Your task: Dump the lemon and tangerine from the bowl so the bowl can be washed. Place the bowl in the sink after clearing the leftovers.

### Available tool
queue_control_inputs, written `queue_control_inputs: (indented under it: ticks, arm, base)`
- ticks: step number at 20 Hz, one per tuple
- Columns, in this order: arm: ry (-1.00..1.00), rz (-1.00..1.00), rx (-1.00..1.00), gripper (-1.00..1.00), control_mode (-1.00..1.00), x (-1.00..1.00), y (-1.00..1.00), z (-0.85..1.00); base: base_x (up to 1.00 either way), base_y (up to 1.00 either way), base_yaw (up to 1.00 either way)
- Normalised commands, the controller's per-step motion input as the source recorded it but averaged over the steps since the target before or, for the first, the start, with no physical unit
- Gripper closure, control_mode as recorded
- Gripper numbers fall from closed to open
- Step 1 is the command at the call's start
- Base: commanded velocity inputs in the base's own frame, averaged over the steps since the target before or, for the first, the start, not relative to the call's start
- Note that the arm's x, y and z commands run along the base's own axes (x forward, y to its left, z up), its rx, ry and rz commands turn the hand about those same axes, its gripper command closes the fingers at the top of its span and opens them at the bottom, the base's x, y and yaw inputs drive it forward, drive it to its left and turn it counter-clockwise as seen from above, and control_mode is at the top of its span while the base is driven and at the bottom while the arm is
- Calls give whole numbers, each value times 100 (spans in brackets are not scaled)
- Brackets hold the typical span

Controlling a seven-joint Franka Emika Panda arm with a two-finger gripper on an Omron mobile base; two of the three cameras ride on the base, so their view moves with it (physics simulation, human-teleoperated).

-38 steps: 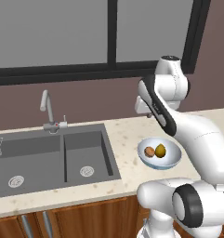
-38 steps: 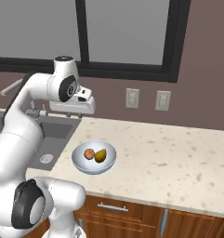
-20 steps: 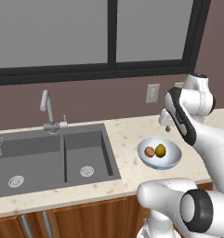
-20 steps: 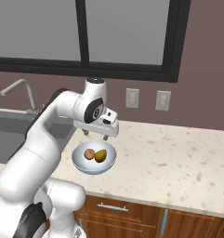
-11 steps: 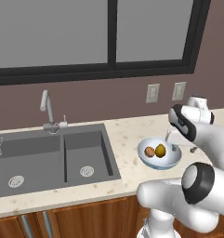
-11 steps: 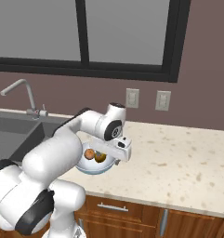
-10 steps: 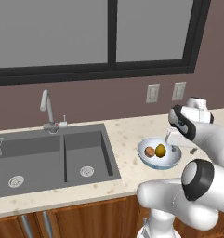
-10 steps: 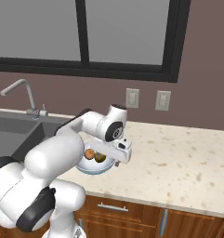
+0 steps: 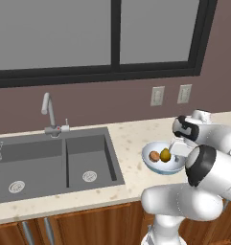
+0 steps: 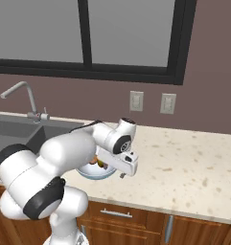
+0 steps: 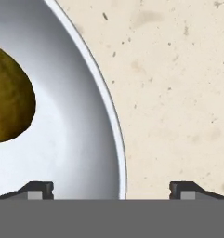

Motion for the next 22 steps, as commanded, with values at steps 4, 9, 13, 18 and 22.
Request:
queue_control_inputs:
  ticks: [4, 9, 13, 18, 22]
  arm:
    - [-6, -2, 0, -100, -100, 22, 0, -31]
    - [-2, -1, 0, 100, -100, 7, 0, -16]
    - [0, 0, 0, 100, -100, 0, 0, 0]
    - [-1, 0, 0, 100, -100, 0, 0, 0]
    - [-16, 0, 0, 100, -100, -9, 23, 18]
  base:
    - [0, 0, 0]
    - [0, 0, 0]
    - [0, 0, 0]
    - [0, 0, 0]
    - [0, 0, 0]
